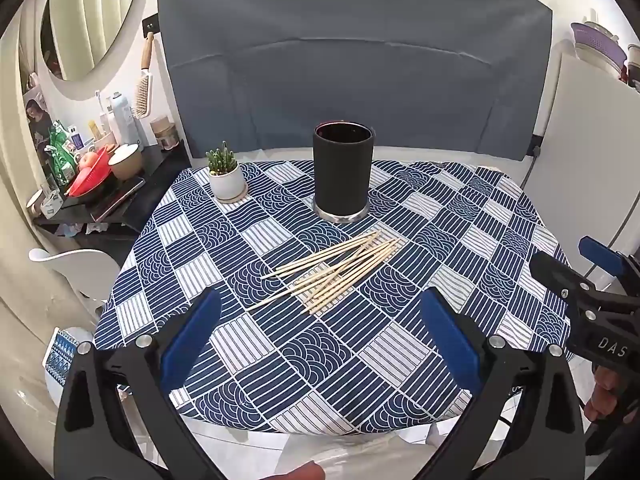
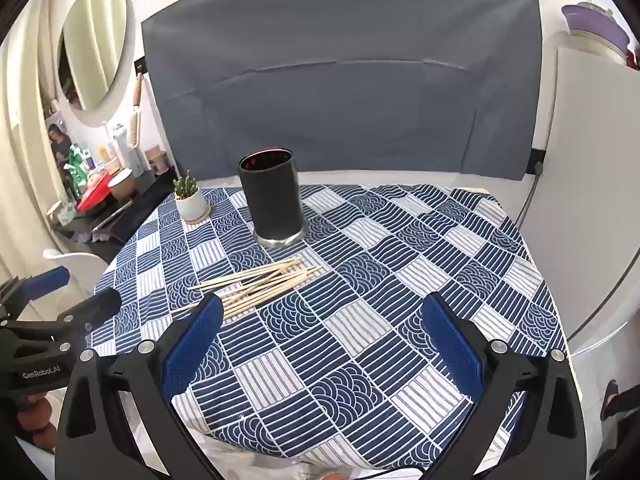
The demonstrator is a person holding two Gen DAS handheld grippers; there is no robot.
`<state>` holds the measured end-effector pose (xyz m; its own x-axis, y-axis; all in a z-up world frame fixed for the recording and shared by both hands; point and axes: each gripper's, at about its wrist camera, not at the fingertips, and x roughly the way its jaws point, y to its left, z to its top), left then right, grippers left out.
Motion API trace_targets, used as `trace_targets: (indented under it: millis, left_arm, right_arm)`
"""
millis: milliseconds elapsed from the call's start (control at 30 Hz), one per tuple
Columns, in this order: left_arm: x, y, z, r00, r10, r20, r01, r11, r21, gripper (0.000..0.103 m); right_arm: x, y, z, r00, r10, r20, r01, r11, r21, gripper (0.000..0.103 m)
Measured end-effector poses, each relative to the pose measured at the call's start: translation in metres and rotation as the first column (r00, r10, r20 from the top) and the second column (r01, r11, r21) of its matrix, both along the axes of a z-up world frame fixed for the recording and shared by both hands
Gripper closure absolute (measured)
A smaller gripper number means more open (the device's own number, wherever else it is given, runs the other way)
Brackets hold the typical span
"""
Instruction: Organize utensils
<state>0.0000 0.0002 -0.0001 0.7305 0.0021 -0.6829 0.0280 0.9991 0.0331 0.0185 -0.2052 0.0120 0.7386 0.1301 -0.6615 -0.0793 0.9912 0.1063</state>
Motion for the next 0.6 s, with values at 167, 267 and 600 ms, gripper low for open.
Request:
trace_targets:
  millis: [167, 267, 600]
  left_arm:
    - [0.0025, -0.0021, -0.0001, 1.0, 0.001, -0.014, 0.0, 1.0, 0.01, 0.006]
    - [0.0012, -0.0006, 0.0019, 1.0, -0.003, -0.006, 0.003, 1.0, 0.003, 0.006]
    - [0.0028, -0.0003, -0.0038, 1.0, 0.007, -0.011, -0.007, 1.0, 0.0, 0.006]
  right_arm:
    - [0.0012, -0.0002, 0.0, 1.0, 0.001, 0.003, -0.001, 1.0, -0.002, 0.007]
    - [0.0029, 0.0004, -0.0003, 1.0, -0.001, 0.007, 0.001, 1.0, -0.012, 0.007]
    - [0.0027, 0.0041, 0.0003, 1.0, 0.012, 0.018, -0.012, 1.0, -0.024, 0.007]
